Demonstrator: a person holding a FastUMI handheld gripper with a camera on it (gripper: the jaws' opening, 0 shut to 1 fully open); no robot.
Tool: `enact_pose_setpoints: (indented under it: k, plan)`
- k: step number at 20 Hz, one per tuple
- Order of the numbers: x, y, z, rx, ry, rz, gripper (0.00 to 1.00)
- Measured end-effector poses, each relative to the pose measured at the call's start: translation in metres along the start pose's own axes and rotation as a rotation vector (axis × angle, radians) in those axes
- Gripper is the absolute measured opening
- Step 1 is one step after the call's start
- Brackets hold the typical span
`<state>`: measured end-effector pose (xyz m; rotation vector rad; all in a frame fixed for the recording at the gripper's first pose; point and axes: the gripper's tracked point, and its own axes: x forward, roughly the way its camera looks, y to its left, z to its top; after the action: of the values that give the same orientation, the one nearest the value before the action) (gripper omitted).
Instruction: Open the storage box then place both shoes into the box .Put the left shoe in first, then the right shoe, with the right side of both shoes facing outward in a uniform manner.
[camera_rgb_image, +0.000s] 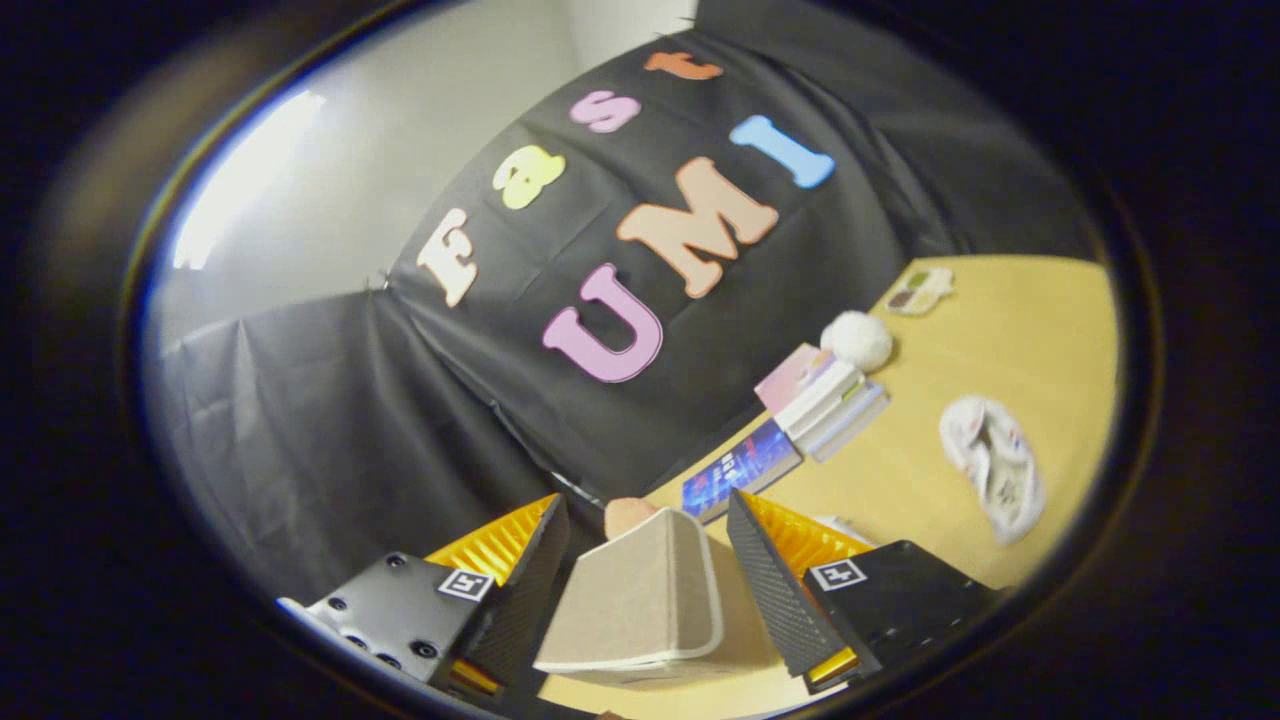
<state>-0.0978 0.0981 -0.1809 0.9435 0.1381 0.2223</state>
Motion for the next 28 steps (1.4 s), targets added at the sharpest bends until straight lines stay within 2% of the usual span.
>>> enact_pose_setpoints:
  k: [4, 7, 13, 16, 20, 25, 28]
  plan:
    - [0.005, -0.045, -0.034, 0.267, -0.049, -0.055, 0.98]
    - [0.007, -0.066, -0.062, 0.438, -0.068, -0.045, 0.97]
    - [0.037, -0.096, -0.101, 0.621, -0.096, -0.07, 0.97]
    - [0.047, -0.101, -0.127, 0.661, -0.036, -0.09, 0.97]
    - [0.065, -0.09, -0.141, 0.693, 0.012, -0.059, 0.97]
    - [0.077, -0.075, -0.139, 0.694, 0.004, -0.037, 0.82]
    - [0.081, -0.072, -0.138, 0.675, 0.012, -0.036, 0.68]
